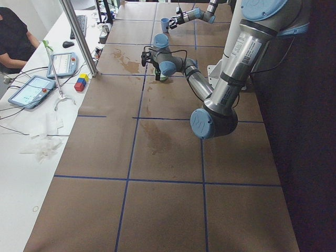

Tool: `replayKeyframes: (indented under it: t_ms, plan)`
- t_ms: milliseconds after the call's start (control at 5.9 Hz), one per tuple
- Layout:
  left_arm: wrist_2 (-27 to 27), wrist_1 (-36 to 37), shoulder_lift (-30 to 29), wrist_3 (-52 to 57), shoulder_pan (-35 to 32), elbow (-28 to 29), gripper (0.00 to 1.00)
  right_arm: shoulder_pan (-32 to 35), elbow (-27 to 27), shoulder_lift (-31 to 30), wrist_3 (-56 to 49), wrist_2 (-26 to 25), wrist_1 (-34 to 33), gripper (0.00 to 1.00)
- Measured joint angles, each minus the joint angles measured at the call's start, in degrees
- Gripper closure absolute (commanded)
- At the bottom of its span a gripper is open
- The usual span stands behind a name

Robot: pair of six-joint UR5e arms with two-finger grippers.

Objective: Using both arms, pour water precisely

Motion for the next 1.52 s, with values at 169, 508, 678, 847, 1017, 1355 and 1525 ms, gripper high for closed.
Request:
replayKeyframes:
  t_ms: [169,508,678,847,1017,1355,1525]
  plan:
    - [0.0,0.0,0.0,0.0,0.0,0.0,0.0,0.7,-0.3,0.7,-0.1,0.2,-0.1,0.02]
    - [0.0,0.0,0.0,0.0,0.0,0.0,0.0,2.2,-1.2,2.5,-0.7,1.2,-0.2,0.02]
    - [0.0,0.0,0.0,0.0,0.0,0.0,0.0,3.0,-1.3,2.7,-1.3,1.6,-0.2,0.03]
    - [0.0,0.0,0.0,0.0,0.0,0.0,0.0,3.4,-1.4,3.1,-1.7,1.7,-0.2,0.08]
    - [0.0,0.0,0.0,0.0,0.0,0.0,0.0,3.7,-1.7,3.9,-1.8,1.8,-0.2,0.33]
    - [0.0,0.1,0.0,0.0,0.0,0.1,0.0,4.7,-2.3,5.7,-1.9,1.9,0.1,0.74]
    - [0.0,0.1,0.0,0.0,0.0,0.1,0.0,5.8,-1.9,6.6,-2.6,2.5,0.1,0.81]
